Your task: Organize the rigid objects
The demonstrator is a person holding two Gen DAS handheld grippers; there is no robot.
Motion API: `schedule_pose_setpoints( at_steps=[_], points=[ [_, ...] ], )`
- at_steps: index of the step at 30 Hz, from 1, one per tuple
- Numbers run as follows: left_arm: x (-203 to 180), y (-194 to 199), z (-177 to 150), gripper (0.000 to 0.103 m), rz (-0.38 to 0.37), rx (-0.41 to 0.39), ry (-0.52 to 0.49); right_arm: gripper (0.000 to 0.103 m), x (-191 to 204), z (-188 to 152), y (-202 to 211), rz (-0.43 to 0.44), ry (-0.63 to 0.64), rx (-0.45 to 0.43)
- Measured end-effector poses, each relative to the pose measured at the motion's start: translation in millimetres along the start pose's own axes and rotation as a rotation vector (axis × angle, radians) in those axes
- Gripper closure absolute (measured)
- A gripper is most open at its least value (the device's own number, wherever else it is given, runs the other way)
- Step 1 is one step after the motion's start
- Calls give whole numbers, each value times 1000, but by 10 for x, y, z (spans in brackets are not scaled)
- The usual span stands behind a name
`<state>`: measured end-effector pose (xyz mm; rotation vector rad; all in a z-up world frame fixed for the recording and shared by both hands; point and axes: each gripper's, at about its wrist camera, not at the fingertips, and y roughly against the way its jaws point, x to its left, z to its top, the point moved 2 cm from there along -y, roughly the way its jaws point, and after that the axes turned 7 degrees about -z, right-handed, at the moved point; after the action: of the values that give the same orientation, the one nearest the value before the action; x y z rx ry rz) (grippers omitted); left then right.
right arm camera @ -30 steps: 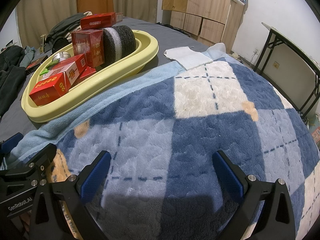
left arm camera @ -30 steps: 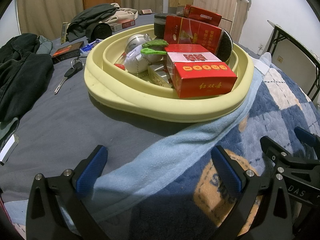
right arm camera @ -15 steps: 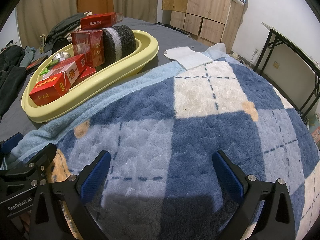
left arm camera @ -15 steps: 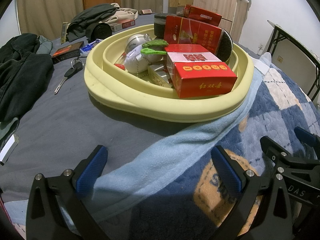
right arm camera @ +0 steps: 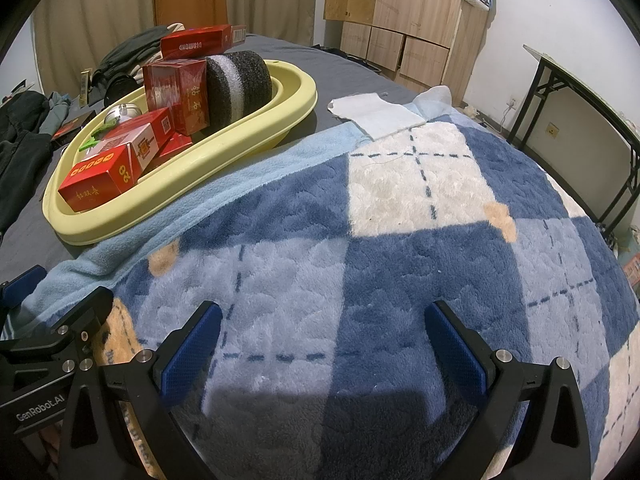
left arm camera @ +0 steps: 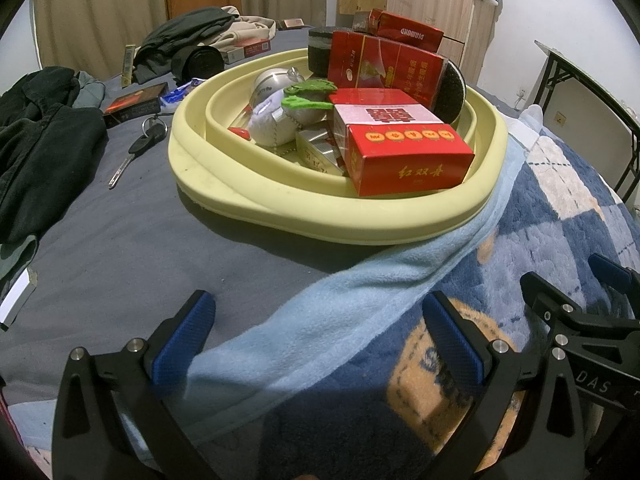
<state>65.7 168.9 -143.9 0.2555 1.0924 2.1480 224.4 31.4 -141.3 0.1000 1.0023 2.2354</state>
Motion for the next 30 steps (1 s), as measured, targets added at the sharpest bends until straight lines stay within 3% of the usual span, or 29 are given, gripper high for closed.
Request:
schedule_pose_setpoints(
  at_steps=[30],
  points=[
    [0, 0, 0, 0, 0, 0, 0, 0, 0, 0, 0, 0, 0, 0]
  ],
)
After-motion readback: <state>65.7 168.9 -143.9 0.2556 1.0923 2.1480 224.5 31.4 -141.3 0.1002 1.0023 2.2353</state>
